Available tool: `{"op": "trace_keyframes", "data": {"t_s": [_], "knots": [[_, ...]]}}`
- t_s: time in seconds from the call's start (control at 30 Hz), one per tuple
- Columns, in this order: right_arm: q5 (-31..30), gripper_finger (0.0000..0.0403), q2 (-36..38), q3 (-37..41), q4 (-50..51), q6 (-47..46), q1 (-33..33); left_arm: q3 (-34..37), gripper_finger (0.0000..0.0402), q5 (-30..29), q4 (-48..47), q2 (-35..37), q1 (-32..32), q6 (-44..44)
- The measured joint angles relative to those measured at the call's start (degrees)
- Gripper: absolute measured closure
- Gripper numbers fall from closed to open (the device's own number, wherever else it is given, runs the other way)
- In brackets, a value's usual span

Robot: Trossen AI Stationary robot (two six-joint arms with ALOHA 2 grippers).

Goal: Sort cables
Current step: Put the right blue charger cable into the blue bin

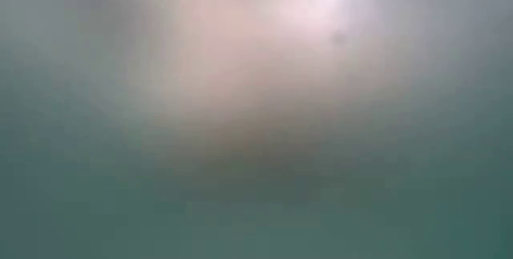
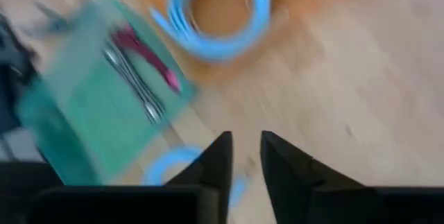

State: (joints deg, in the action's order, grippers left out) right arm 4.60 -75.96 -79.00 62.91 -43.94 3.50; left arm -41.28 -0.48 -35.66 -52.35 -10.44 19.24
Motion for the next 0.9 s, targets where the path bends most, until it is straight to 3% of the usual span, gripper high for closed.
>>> {"op": "trace_keyframes", "data": {"t_s": [0.13, 0.27, 0.4, 0.5, 0.6, 0.7, 0.9], "knots": [[-3.5, 0.0279, -0.6, 0.3, 4.7, -3.3, 3.4, -0.1, 0.0271, -0.1, -0.6, -0.5, 0.1, 0.7], [-7.5, 0.0242, -0.5, 2.8, 4.1, -6.3, 4.6, -0.1, 0.0270, 0.2, -8.0, -1.8, 1.3, 1.4], [-7.7, 0.0222, -0.6, 6.7, 1.6, -8.6, 4.5, 0.0, 0.0270, 5.6, -12.7, -3.9, 4.9, 2.5], [-7.3, 0.0216, -0.6, 10.2, -3.3, -9.8, 4.4, 0.0, 0.0270, 9.8, -9.7, -5.4, 10.7, 6.5], [-4.6, 0.0217, -0.5, 13.8, -8.5, -10.1, 4.4, 0.0, 0.0270, 9.6, -1.6, -7.2, 18.2, 12.7], [-1.2, 0.0222, -0.6, 17.6, -14.8, -10.1, 4.5, -0.6, 0.0270, 6.0, 6.0, -10.5, 25.7, 19.5], [7.1, 0.0226, -0.5, 23.6, -21.7, -9.2, 4.5, -7.1, 0.0270, -0.5, 7.1, -21.3, 38.2, 33.5]]}}
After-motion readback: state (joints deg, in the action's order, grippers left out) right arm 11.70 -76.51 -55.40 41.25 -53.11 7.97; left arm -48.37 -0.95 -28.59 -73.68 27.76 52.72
